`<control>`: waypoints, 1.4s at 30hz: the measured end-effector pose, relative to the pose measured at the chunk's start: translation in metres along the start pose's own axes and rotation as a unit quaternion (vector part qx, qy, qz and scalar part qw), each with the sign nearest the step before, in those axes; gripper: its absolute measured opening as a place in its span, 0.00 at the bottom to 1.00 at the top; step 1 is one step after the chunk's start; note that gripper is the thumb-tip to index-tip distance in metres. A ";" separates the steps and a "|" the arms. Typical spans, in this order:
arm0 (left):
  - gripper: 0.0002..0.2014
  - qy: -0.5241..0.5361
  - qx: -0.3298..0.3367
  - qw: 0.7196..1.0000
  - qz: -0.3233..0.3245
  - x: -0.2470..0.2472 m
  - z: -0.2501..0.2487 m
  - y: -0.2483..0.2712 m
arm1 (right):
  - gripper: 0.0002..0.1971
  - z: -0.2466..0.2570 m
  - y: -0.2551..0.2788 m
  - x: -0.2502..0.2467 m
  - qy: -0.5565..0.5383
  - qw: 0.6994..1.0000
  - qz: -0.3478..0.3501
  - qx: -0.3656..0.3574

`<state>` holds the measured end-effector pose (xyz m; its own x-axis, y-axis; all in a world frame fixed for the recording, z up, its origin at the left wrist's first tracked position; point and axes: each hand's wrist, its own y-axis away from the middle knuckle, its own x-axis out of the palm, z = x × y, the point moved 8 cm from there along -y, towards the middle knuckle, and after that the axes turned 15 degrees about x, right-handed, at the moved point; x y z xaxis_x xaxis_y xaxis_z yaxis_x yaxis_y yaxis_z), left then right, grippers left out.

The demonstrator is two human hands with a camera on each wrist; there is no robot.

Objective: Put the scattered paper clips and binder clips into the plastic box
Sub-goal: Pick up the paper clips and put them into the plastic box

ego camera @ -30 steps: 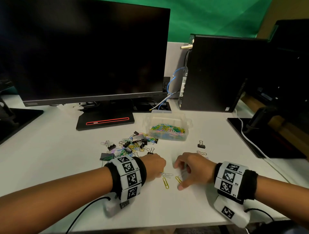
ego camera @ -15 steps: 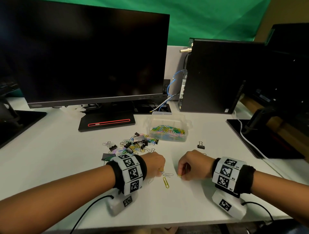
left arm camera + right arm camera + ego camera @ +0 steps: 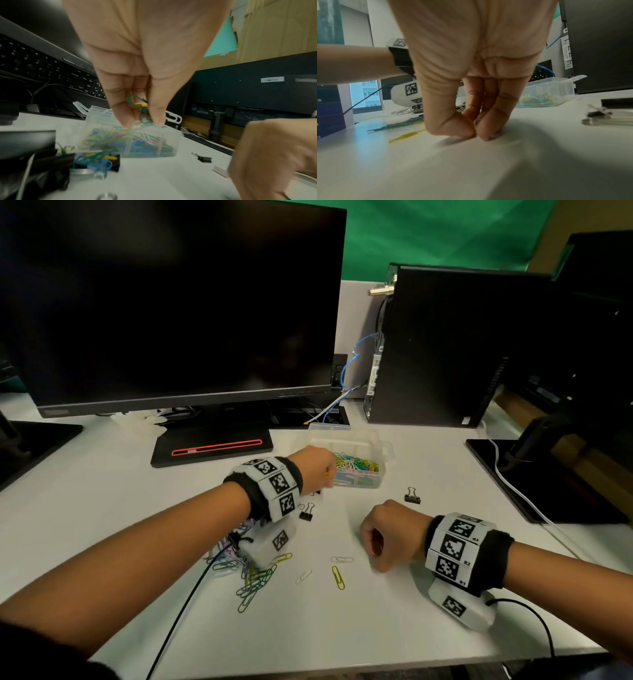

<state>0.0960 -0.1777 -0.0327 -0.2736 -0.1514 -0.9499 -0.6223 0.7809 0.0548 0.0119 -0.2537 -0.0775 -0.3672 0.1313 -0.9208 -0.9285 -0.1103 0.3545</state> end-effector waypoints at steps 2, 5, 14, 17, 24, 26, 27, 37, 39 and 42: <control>0.11 -0.006 -0.013 1.000 -0.019 -0.006 0.009 -0.013 | 0.08 -0.001 -0.003 -0.002 -0.003 1.000 0.006 0.001; 0.08 -0.017 -0.022 0.999 -0.036 -0.011 0.017 -0.032 | 0.07 0.000 -0.009 -0.005 -0.007 1.000 0.011 0.004; 0.15 -0.005 -0.039 0.998 -0.053 -0.005 0.039 -0.061 | 0.08 -0.005 -0.036 -0.009 -0.019 0.999 0.045 0.023; 0.16 0.075 -0.041 0.994 -0.073 0.000 0.048 -0.059 | 0.08 -0.005 -0.040 -0.007 -0.015 0.998 0.053 0.021; 0.19 0.125 0.015 0.985 -0.115 -0.010 0.044 -0.036 | 0.05 -0.004 -0.050 -0.058 -0.044 0.997 -0.055 0.028; 0.17 0.103 0.026 0.989 -0.104 -0.011 0.039 -0.023 | 0.06 -0.009 -0.056 -0.086 -0.082 0.989 -0.113 0.042; 0.15 0.090 0.030 0.991 -0.095 -0.011 0.036 -0.017 | 0.06 -0.012 -0.059 -0.098 -0.099 0.984 -0.139 0.047; 0.09 0.036 0.019 0.999 0.036 0.011 0.043 0.061 | 0.10 -0.036 -0.092 -0.098 -0.059 0.979 -0.177 0.084; 0.08 0.042 0.001 0.998 0.042 0.013 0.053 0.078 | 0.10 -0.029 -0.084 -0.095 -0.042 0.977 -0.198 0.061; 0.06 0.030 -0.024 0.998 0.046 0.016 0.067 0.101 | 0.10 -0.005 -0.065 -0.084 -0.006 0.983 -0.184 0.003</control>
<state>0.0779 -0.0602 -0.0632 -0.3739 -0.1168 -0.9201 -0.6261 0.7637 0.1575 0.1038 -0.2627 -0.0238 -0.0066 0.1724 -0.9850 -0.9988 -0.0482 -0.0018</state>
